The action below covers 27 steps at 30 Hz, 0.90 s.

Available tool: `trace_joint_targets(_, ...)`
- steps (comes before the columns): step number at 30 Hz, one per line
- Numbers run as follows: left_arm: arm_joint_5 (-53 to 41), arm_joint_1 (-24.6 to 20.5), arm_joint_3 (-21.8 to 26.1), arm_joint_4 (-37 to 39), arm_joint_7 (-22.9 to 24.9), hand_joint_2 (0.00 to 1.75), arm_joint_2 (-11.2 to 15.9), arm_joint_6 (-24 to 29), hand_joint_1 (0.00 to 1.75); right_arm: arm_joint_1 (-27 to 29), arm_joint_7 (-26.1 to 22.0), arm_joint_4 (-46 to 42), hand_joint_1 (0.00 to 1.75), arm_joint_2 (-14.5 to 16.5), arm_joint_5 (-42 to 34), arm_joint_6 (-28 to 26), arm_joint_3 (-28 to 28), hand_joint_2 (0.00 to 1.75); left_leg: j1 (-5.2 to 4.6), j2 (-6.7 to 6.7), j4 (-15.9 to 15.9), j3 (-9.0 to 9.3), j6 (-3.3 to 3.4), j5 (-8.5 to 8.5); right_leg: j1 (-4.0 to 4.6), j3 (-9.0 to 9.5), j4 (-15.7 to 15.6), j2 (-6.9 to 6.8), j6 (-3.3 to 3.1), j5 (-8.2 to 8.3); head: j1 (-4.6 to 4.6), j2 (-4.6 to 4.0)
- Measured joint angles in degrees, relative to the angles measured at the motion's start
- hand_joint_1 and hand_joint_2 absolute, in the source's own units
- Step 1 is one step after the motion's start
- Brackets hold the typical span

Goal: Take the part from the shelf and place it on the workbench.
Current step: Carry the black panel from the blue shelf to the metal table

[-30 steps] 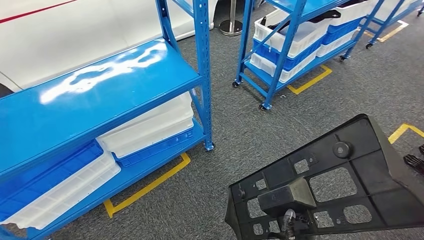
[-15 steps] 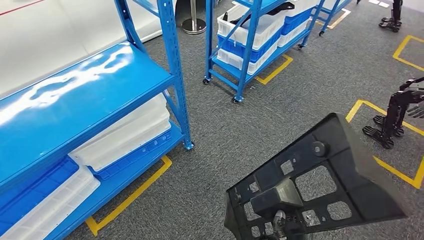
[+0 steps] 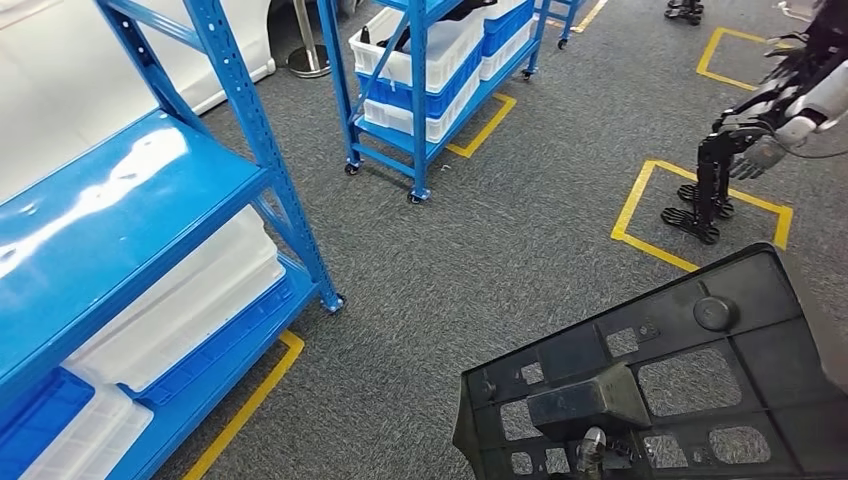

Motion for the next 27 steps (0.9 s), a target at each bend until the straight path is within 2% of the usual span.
trace_joint_targets(1, -0.1, 0.0, 0.0, 0.0, 0.1, 0.0, -0.1, 0.2, 0.0, 0.0, 0.0, -0.1, 1.75, 0.0, -0.1, 0.0, -0.1, 1.75, 0.1, -1.29, -3.6, 1.4, 0.11, 1.45, 0.04, -0.14, 0.3, 0.72, 0.25, -0.08, 0.01, 0.0)
trace_joint_targets(3, -0.2, 0.0, 0.0, 0.0, 0.0, 0.0, -0.2, 0.5, 0.0, 0.1, 0.0, -0.3, 1.75, 0.1, -0.1, 0.1, -0.3, 1.75, 0.07, -2.99, -6.8, 2.6, 0.43, 2.14, -0.01, -0.61, 0.7, 1.99, 1.0, -0.01, 0.0, 0.0)
trace_joint_targets(5, -0.4, -0.1, 0.0, 0.0, -0.3, 0.0, -0.5, 0.6, 0.0, 0.3, 0.0, -0.5, 1.75, 0.1, -0.1, 0.1, -0.5, 1.75, -0.02, -2.07, -7.1, 2.73, 1.03, 2.33, -0.1, -1.0, 0.6, 3.24, 1.85, 0.35, -0.01, 0.0)
trace_joint_targets(6, -0.4, -0.2, 0.0, 0.0, -0.5, 0.0, -0.6, 0.6, 0.0, 0.5, 0.0, -0.6, 1.75, 0.1, 0.0, 0.1, -0.6, 1.75, 0.05, -1.36, -7.4, 2.86, 1.45, 2.58, -0.07, -1.23, 0.8, 2.92, 2.16, 0.2, 0.01, 0.0)
trace_joint_targets(7, -0.5, -0.3, 0.0, 0.0, -0.8, 0.0, -0.8, 0.5, 0.0, 0.6, 0.0, -0.7, 1.75, 0.1, 0.0, 0.2, -0.7, 1.75, 0.13, -0.61, -7.7, 2.97, 1.9, 2.84, 0.02, -1.75, 1.8, 1.78, 2.4, -0.52, 0.04, 0.0)
trace_joint_targets(8, -0.6, -0.3, 0.0, 0.0, -1.1, 0.0, -0.9, 0.5, 0.0, 0.7, 0.0, -0.8, 1.75, 0.1, 0.1, 0.2, -0.7, 1.75, 0.19, 0.19, -8.0, 3.01, 2.29, 3.04, 0.07, -2.76, 4.0, 0.11, 2.61, -1.91, 0.08, 0.0)
trace_joint_targets(9, -0.6, -0.2, 0.0, 0.0, -1.3, 0.0, -0.9, 0.4, 0.0, 0.7, 0.0, -0.8, 1.75, 0.1, 0.2, 0.2, -0.8, 1.75, 0.02, 1.04, -8.0, 3.04, 2.51, 3.11, 0.05, -4.25, 7.2, -1.9, 2.77, -3.81, 0.11, 0.0)
trace_joint_targets(10, -0.7, -0.1, 0.0, 0.0, -1.6, 0.0, -0.9, 0.2, 0.0, 0.7, 0.0, -0.9, 1.75, 0.1, 0.3, 0.3, -0.8, 1.75, -0.12, 1.88, -8.1, 3.01, 2.66, 3.1, -0.05, -5.94, 10.8, -3.18, 2.97, -5.64, 0.14, 0.0)
trace_joint_targets(11, -0.7, 0.0, 0.0, 0.0, -1.8, 0.0, -0.9, 0.1, 0.0, 0.7, 0.0, -0.9, 1.75, 0.1, 0.4, 0.3, -0.9, 1.75, -0.24, 2.76, -8.0, 3.0, 2.7, 3.04, -0.2, -7.33, 13.8, -3.83, 3.14, -6.82, 0.14, 0.0)
trace_joint_targets(12, -0.8, 0.1, 0.0, 0.0, -1.9, 0.0, -0.9, 0.0, 0.0, 0.8, 0.0, -0.8, 1.75, 0.1, 0.6, 0.3, -1.0, 1.75, -0.32, 3.61, -8.0, 3.03, 2.7, 2.97, -0.34, -7.92, 15.3, -4.16, 3.25, -6.99, 0.13, 0.0)
trace_joint_targets(13, -0.9, 0.1, 0.0, 0.0, -1.9, 0.0, -0.9, 0.0, 0.0, 0.9, 0.0, -0.8, 1.75, 0.1, 0.7, 0.3, -1.1, 1.75, -0.34, 4.36, -8.0, 3.08, 2.66, 2.88, -0.43, -7.45, 14.6, -4.35, 3.29, -6.13, 0.13, 0.0)
trace_joint_targets(14, -1.0, 0.0, 0.0, 0.0, -1.9, 0.0, -0.9, 0.0, 0.0, 0.9, 0.0, -0.8, 1.75, 0.1, 0.8, 0.3, -1.1, 1.75, -0.35, 5.06, -8.0, 3.21, 2.57, 2.76, -0.48, -5.88, 11.9, -4.71, 3.24, -4.5, 0.13, 0.0)
trace_joint_targets(15, -1.1, 0.0, 0.0, 0.0, -1.7, 0.0, -0.9, 0.0, 0.0, 0.9, 0.0, -0.9, 1.75, 0.1, 0.9, 0.3, -1.2, 1.75, -0.37, 5.67, -8.0, 3.41, 2.42, 2.61, -0.43, -3.65, 8.0, -5.69, 3.07, -2.81, 0.13, 0.0)
trace_joint_targets(17, -1.2, -0.1, 0.0, 0.0, -1.4, 0.0, -0.8, 0.1, 0.0, 0.9, 0.0, -0.9, 1.75, 0.1, 1.0, 0.4, -1.2, 1.75, -0.61, 6.7, -7.9, 3.71, 1.9, 2.24, 0.13, -0.21, 1.8, -7.86, 2.47, -1.01, 0.13, 0.0)
trace_joint_targets(18, -1.3, -0.1, 0.0, 0.0, -1.2, 0.0, -0.8, 0.1, 0.0, 0.8, 0.0, -1.0, 1.75, 0.1, 1.1, 0.4, -1.2, 1.75, -0.72, 7.16, -7.9, 3.86, 1.6, 2.09, 0.42, 0.4, 0.5, -8.44, 2.16, -0.93, 0.13, 0.0)
trace_joint_targets(20, -1.3, -0.2, 0.0, 0.0, -1.1, 0.0, -0.7, 0.2, 0.0, 0.9, 0.0, -1.1, 1.75, 0.1, 1.2, 0.5, -1.2, 1.75, -0.79, 8.05, -8.0, 4.15, 1.03, 1.9, 0.62, 0.26, 0.2, -7.55, 1.56, -0.95, 0.11, 0.0)
trace_joint_targets(21, -1.3, -0.3, 0.0, 0.0, -1.0, 0.0, -0.7, 0.2, 0.0, 1.0, 0.0, -1.1, 1.75, 0.1, 1.2, 0.5, -1.2, 1.75, -0.7, 7.68, -7.8, 4.24, 0.71, 1.6, 0.5, 0.28, -0.1, -6.98, 1.27, -0.82, 0.11, 0.0)
trace_joint_targets(23, -1.3, -0.3, 0.0, 0.0, -1.1, 0.0, -0.6, 0.3, 0.0, 1.0, 0.0, -1.1, 1.75, 0.2, 1.5, 0.6, -1.2, 1.75, -0.49, 4.92, -5.1, 3.23, 0.22, -0.53, 0.15, 0.43, -0.6, -5.85, 0.53, -0.48, 0.1, 0.0)
trace_joint_targets(24, -1.3, -0.2, 0.0, 0.0, -1.1, 0.0, -0.5, 0.4, 0.0, 1.0, 0.0, -1.1, 1.75, 0.3, 1.6, 0.7, -1.2, 1.75, -0.39, 3.18, -2.0, 1.87, 0.08, -2.35, 0.07, 0.46, -0.7, -5.28, 0.26, -0.39, 0.09, 0.0)
trace_joint_targets(25, -1.3, -0.1, 0.0, 0.0, -1.1, 0.0, -0.5, 0.4, 0.0, 1.0, 0.0, -1.1, 1.75, 0.3, 1.8, 0.7, -1.2, 1.75, -0.38, 2.19, 1.9, 0.08, 0.04, -4.28, 0.09, 0.42, -0.6, -4.63, 0.07, -0.37, 0.09, 0.0)
trace_joint_targets(26, -1.3, 0.0, 0.0, 0.0, -1.1, 0.0, -0.5, 0.4, 0.0, 1.0, 0.0, -1.1, 1.75, 0.4, 1.9, 0.8, -1.2, 1.75, -0.37, 1.85, 5.6, -1.71, 0.0, -5.68, 0.13, 0.38, -0.6, -3.89, 0.0, -0.36, 0.08, 0.0)
trace_joint_targets(27, -1.3, 0.2, 0.0, 0.0, -1.2, 0.0, -0.5, 0.5, 0.0, 1.0, 0.0, -1.0, 1.75, 0.4, 2.0, 0.8, -1.2, 1.75, -0.36, 1.76, 7.9, -2.92, -0.02, -6.05, 0.18, 0.39, -0.5, -3.08, -0.03, -0.37, 0.09, 0.0)
